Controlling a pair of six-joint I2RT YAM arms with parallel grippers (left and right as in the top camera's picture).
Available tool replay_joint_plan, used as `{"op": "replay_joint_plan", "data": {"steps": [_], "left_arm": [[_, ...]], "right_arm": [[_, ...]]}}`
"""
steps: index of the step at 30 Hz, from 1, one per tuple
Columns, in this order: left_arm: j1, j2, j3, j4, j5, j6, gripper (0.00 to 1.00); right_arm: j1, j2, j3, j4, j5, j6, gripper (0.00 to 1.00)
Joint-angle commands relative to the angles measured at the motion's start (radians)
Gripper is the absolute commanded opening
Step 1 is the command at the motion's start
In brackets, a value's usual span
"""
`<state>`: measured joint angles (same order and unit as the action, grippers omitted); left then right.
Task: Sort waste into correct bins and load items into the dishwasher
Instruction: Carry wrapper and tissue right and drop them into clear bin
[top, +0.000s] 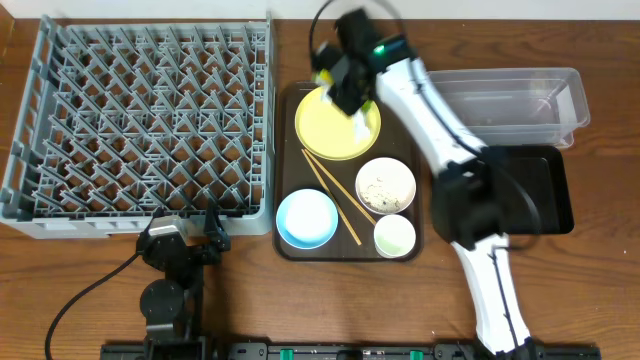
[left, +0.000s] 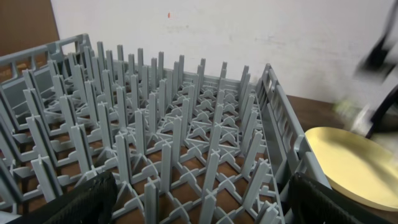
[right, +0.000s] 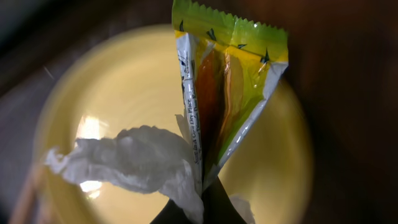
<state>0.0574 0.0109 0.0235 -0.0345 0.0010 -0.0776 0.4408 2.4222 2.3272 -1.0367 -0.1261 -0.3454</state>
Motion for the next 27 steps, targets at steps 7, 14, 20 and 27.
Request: {"op": "replay_joint_plan", "data": {"steps": [7, 14, 20, 27], "left_arm": [[0.004, -0.005, -0.019, -0.038, -0.009, 0.006, 0.89], [0.004, -0.005, -0.019, -0.038, -0.009, 0.006, 0.89], [0.004, -0.005, -0.019, -0.038, -0.009, 0.006, 0.89], [0.004, -0.005, -0.019, -0.039, -0.009, 0.006, 0.89]], "right_arm": [[-0.243, -0.274, 0.029, -0.148, 0.319, 0.7, 0.02], [-0.407, -0.255, -0.059, -0.225, 0.32, 1.206, 0.02], [-0.474, -0.255, -0.204, -0.24, 0.316, 1.642, 0.02], [-0.477, -0.255, -0.27, -0.235, 0.317, 1.796, 0.01]]}}
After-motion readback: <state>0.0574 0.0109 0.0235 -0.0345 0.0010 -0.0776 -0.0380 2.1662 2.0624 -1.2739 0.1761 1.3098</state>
